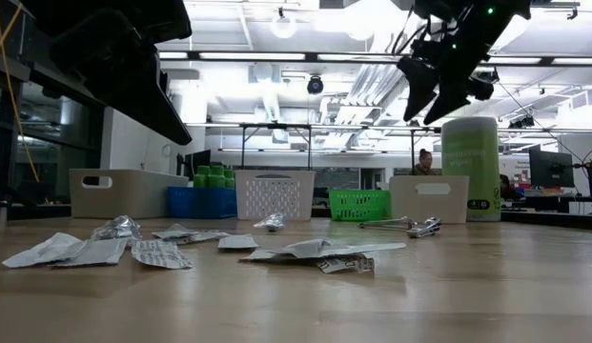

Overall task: Pick & Place Travel size toiletries
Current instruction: Put the bandage into the right white bin

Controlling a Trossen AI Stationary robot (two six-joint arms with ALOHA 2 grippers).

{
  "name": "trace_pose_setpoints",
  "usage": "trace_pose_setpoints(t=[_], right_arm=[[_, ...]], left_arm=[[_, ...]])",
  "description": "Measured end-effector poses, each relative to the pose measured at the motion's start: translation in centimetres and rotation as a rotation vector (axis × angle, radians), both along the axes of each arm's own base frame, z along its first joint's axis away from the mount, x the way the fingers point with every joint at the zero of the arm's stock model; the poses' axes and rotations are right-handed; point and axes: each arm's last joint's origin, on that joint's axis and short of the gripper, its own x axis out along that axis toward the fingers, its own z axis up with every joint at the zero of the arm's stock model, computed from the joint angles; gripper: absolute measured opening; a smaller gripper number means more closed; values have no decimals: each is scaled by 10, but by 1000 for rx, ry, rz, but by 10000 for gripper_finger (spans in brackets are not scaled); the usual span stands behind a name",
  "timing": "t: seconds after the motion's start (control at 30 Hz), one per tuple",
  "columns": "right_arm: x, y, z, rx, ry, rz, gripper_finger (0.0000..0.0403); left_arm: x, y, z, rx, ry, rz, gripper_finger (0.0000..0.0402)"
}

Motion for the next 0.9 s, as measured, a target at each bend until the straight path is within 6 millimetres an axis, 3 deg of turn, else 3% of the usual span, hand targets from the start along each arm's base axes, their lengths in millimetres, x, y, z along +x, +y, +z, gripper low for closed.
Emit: trace_pose_setpoints(t=[0.17, 0.43, 0.63, 0.9], right_arm=[[10, 28, -1, 40, -8, 181, 246], [32, 88, 1, -25, -100, 494, 246], [50, 137, -16, -62, -144, 717, 246], [75, 191, -64, -81, -72, 913, 246]], left_arm=[[0, 0, 0, -1, -2, 4, 154], [0, 1, 0, -4, -2, 10, 154], [0, 1, 0, -9, 0, 17, 154], [0, 1, 0, -10, -2, 17, 154]])
